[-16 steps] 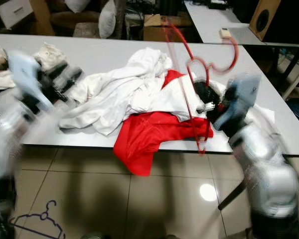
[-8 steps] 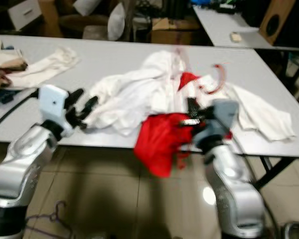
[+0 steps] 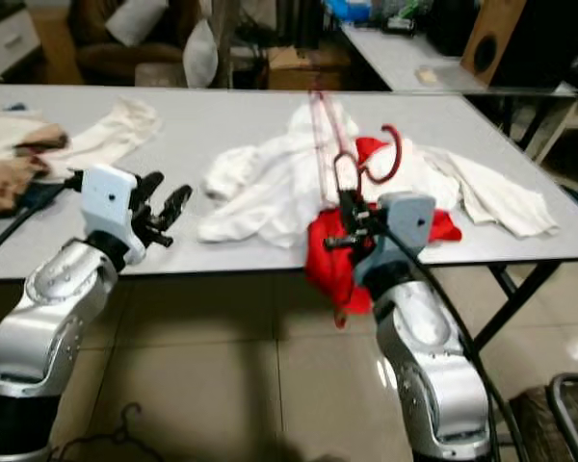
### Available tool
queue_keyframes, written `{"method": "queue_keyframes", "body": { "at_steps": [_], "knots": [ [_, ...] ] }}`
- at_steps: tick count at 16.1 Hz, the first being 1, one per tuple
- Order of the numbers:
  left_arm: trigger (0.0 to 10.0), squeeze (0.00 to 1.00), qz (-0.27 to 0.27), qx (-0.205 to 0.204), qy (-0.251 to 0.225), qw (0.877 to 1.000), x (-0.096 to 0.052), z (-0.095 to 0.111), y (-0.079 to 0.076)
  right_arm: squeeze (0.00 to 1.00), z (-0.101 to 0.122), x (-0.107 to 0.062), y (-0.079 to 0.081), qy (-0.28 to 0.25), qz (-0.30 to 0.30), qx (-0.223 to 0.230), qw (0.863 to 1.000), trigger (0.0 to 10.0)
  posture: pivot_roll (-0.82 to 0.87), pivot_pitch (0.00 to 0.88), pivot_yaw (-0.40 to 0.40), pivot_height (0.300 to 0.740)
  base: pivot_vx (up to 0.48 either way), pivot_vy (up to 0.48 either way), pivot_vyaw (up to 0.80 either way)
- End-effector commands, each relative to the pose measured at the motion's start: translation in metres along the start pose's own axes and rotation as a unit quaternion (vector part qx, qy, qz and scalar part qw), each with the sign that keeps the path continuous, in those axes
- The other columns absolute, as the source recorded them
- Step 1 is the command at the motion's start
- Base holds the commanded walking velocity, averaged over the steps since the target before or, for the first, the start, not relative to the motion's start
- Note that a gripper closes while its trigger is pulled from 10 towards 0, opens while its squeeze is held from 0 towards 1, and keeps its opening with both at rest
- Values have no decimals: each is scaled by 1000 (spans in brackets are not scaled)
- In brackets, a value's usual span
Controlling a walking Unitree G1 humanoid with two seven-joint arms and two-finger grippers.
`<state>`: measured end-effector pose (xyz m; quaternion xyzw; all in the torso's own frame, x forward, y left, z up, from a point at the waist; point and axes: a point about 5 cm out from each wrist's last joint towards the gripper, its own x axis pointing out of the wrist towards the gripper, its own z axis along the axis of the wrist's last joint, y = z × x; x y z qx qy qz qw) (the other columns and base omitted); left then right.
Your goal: Hang hanger
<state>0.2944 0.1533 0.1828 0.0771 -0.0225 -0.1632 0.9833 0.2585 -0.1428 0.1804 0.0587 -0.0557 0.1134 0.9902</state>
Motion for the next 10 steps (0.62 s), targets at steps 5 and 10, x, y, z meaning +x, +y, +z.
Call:
{"method": "queue_keyframes", "body": {
  "at_steps": [5,10],
  "knots": [
    [10000,0,4,0,5,1000,-2,-1,0,0,-4,2,-5,4,-7,-9,1000,10000,-63,0,-19,740,0,480,0],
    [10000,0,-11,8,10,1000,1,-3,-3,0,-6,-1,-3,5,-9,-8,1000,10000,-76,0,-7,740,0,480,0]
  ]
}}
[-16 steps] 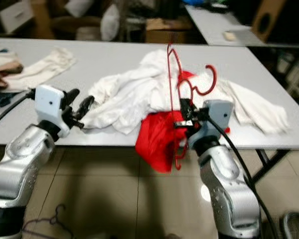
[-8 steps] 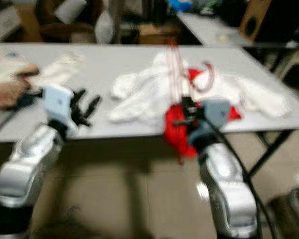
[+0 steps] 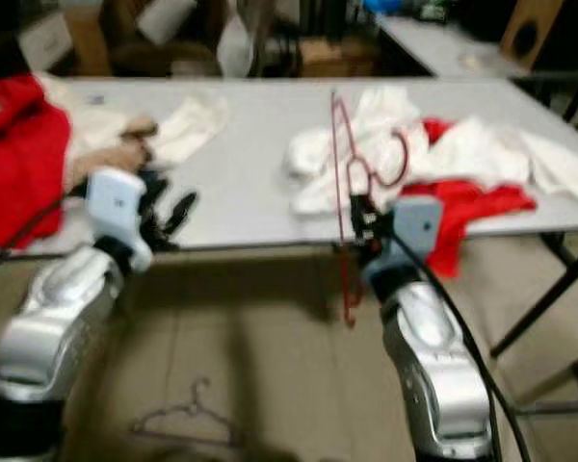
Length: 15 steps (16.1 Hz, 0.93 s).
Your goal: Hang hanger
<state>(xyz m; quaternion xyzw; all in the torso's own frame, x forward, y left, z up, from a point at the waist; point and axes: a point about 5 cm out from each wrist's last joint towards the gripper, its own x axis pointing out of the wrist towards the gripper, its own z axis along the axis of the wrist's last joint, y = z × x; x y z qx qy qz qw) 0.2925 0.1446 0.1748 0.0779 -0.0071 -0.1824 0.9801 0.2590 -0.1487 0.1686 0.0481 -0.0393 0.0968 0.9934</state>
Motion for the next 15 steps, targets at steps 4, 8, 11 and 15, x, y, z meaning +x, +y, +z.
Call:
{"method": "queue_keyframes", "body": {
  "at_steps": [4,8,11,15],
  "knots": [
    [10000,0,11,3,-4,1000,1,3,5,0,6,-1,3,-14,0,1,1000,10000,-79,0,-3,740,0,480,0],
    [10000,0,81,-79,-28,993,4,3,13,0,5,1,4,-14,1,2,1000,10000,-78,0,-9,740,0,402,0],
    [10000,0,102,-189,-49,975,2,-1,9,0,5,2,5,-13,5,3,1000,10000,-75,0,-14,740,0,0,0],
    [10000,0,133,-185,-37,973,0,-4,15,0,5,4,6,-14,9,5,1000,10000,-68,0,-17,740,0,0,0]
  ]
}}
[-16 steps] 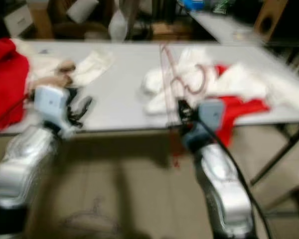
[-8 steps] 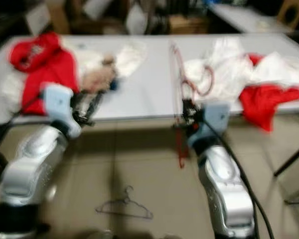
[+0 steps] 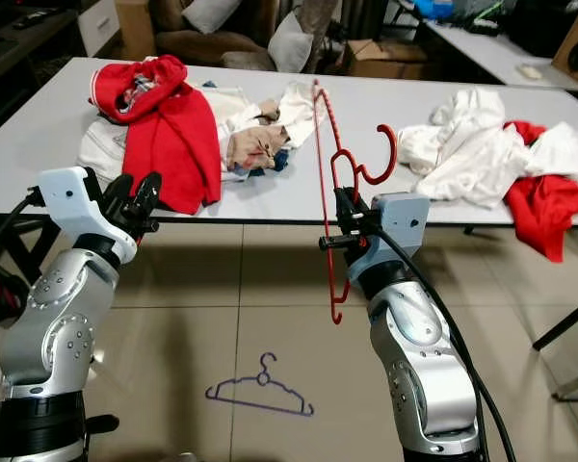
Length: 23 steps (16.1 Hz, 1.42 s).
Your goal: Hang hanger
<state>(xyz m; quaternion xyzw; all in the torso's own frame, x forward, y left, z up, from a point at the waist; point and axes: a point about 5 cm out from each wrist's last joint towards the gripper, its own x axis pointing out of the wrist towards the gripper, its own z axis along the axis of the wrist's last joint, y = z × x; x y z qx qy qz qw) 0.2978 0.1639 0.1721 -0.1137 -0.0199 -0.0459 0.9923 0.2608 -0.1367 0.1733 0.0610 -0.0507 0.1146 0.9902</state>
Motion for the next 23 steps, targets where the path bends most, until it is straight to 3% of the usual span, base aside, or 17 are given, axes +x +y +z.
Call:
{"method": "queue_keyframes", "body": {
  "at_steps": [1,2,6,7,14,15,17,19,21,23],
  "knots": [
    [10000,0,-5,-4,9,1000,0,-2,-4,0,2,0,-5,-2,-8,-7,1000,10000,-67,0,-17,740,0,0,0],
    [10000,0,-24,-36,7,999,0,-2,-7,0,2,0,-5,-2,-8,-7,1000,10000,-66,0,-16,740,0,0,0],
    [10000,0,-31,-71,-7,997,-1,1,-7,0,1,-1,-4,-1,-7,-5,1000,10000,-67,0,-10,740,0,0,0],
    [10000,0,-49,-95,-21,994,-2,3,-9,0,1,-2,-4,-1,-8,-4,1000,10000,-67,0,-6,740,0,0,0],
    [10000,0,-48,-100,-24,994,0,5,-6,0,0,-4,-3,0,-15,0,1000,10000,-70,0,14,740,0,0,0],
    [10000,0,-44,-93,-22,994,0,5,-5,0,0,-4,-3,0,-16,0,1000,10000,-69,0,16,740,0,0,0],
    [10000,0,-2,-6,37,999,2,-6,1,0,-1,-5,-4,0,-20,3,1000,10000,-69,0,24,740,0,0,0],
    [10000,0,30,9,54,998,0,-11,12,0,-1,-5,-5,-1,-25,5,1000,10000,-65,0,22,740,0,0,0],
    [10000,0,-2,99,74,992,-3,-17,7,0,-3,-5,-5,1,-26,5,1000,10000,-56,0,15,740,0,0,0],
    [10000,0,-22,153,51,987,-7,-14,1,0,-5,-3,-5,7,-26,6,1000,10000,-45,0,6,740,0,0,0]
  ]
}}
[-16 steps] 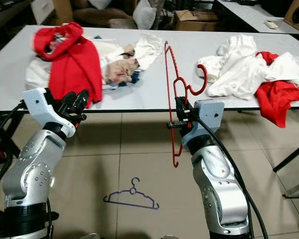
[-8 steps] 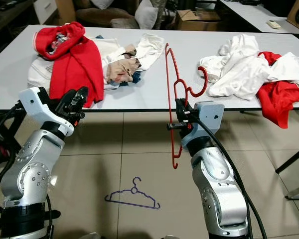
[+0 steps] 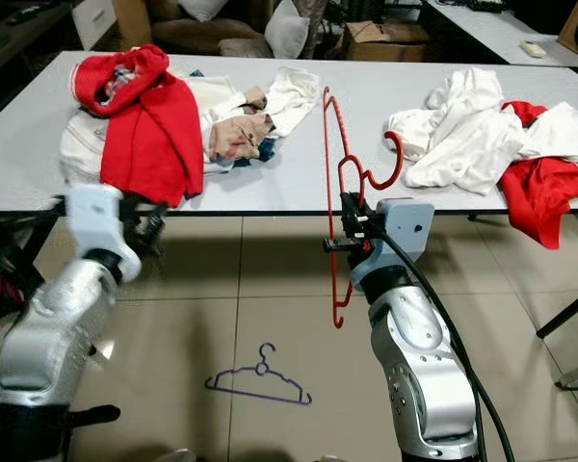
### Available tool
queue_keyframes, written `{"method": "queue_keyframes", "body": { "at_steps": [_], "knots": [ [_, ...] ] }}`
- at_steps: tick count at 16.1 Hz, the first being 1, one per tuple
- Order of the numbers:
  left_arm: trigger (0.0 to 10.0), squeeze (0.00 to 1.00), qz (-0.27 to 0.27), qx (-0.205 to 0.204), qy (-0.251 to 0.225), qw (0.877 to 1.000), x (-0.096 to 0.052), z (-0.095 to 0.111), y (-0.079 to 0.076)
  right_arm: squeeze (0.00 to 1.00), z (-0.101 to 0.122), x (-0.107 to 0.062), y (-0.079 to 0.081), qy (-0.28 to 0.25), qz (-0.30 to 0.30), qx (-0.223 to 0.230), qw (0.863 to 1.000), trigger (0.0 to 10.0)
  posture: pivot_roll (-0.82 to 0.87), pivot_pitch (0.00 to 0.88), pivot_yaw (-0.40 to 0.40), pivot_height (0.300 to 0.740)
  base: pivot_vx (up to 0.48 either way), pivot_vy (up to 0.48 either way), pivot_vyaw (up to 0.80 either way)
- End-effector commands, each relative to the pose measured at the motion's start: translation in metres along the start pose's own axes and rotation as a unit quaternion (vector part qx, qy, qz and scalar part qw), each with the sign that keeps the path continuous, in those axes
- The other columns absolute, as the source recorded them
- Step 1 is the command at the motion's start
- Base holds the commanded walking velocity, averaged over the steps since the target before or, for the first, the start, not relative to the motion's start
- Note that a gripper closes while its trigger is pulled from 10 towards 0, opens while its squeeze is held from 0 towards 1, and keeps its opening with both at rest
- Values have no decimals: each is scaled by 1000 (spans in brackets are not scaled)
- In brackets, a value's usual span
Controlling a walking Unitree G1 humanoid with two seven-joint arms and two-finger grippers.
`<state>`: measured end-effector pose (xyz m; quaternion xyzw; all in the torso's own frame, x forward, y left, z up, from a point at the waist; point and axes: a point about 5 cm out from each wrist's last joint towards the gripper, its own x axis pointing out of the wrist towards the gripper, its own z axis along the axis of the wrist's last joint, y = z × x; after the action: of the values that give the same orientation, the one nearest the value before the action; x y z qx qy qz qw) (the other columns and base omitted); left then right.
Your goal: Hang hanger
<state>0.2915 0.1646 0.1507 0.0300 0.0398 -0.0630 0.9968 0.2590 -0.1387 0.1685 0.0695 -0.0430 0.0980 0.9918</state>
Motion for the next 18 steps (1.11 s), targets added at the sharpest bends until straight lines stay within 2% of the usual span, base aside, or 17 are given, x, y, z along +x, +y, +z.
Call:
{"method": "queue_keyframes", "body": {
  "at_steps": [1,4,7,8,10,12,14,15,18],
  "knots": [
    [10000,0,5,16,-23,1000,-2,8,1,0,-3,0,-4,6,-11,-4,1000,10000,-44,0,6,740,0,0,0],
    [10000,0,12,58,-14,998,-3,5,10,0,-9,-1,-9,22,-32,-5,999,10000,-55,0,12,740,0,0,0],
    [10000,0,-5,50,-15,999,-2,5,8,0,-17,-6,-17,36,-57,-3,998,10000,-70,0,19,740,0,388,0],
    [10000,0,-11,30,-28,999,0,9,7,0,-18,-6,-21,38,-66,-4,997,10000,-73,0,15,740,0,480,0],
    [10000,0,4,24,-30,999,0,12,8,0,-21,-5,-26,52,-74,-11,996,10000,-63,0,3,740,0,0,0],
    [10000,0,14,27,-25,999,-3,10,11,0,-23,-5,-26,53,-74,0,996,10000,-51,0,-2,740,0,0,0],
    [10000,0,2,34,-18,999,-8,7,11,0,-23,-3,-23,54,-70,15,996,10000,-48,0,-8,740,0,0,0],
    [10000,0,2,44,-27,999,-9,8,12,0,-24,-4,-20,57,-64,10,996,10000,-49,0,-10,740,0,0,0],
    [10000,0,-5,35,-32,999,-7,8,11,0,-32,-9,-16,85,-42,4,995,10000,-72,0,-1,740,0,0,0]
  ]
}}
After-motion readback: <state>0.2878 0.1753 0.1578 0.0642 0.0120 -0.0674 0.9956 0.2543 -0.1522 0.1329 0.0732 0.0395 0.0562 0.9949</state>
